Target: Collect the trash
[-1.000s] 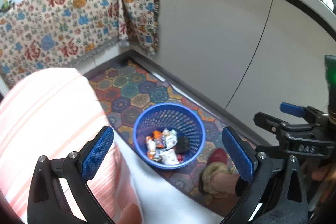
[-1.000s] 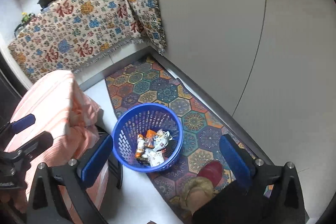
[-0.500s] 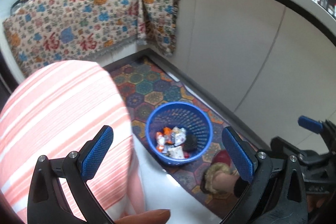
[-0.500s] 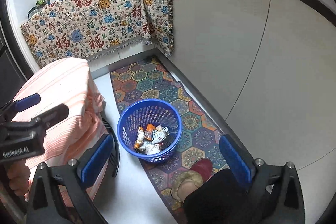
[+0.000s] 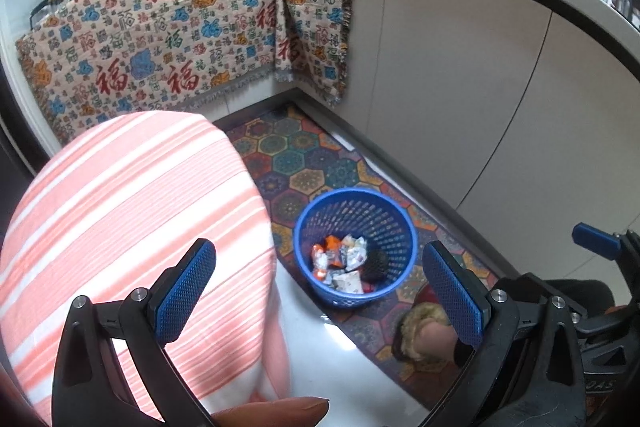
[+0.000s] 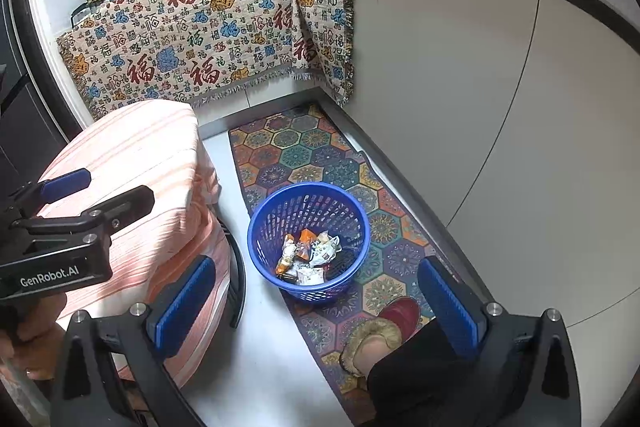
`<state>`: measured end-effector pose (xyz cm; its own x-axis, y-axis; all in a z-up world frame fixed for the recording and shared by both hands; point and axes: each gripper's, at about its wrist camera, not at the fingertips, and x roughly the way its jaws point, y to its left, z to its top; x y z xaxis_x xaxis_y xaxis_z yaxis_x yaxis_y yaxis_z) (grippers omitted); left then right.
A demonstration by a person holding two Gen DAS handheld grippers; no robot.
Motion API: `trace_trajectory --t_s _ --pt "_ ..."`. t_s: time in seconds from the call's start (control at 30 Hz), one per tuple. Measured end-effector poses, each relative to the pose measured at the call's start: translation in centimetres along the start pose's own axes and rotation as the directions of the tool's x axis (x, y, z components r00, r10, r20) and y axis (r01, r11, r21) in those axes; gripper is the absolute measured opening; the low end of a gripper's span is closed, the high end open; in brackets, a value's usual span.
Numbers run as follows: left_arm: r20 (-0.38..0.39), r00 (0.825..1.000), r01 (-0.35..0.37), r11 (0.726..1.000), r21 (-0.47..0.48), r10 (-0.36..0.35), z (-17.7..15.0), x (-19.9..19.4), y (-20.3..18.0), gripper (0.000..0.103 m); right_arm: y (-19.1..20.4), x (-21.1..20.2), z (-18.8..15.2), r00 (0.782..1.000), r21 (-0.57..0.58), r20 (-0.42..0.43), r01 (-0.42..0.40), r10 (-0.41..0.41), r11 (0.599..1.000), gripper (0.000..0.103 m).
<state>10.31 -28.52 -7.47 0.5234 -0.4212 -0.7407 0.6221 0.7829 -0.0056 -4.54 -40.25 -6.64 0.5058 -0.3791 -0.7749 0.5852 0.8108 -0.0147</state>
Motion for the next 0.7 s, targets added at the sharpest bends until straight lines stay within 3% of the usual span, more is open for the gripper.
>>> trace_trajectory --t_s 0.7 --pt "-0.002 1.0 -0.024 1.0 0.002 0.024 -0.06 -0.03 0.14 0.103 0.3 -0.43 0.05 1.0 -0.015 0.008 0.008 -0.008 1.0 0.103"
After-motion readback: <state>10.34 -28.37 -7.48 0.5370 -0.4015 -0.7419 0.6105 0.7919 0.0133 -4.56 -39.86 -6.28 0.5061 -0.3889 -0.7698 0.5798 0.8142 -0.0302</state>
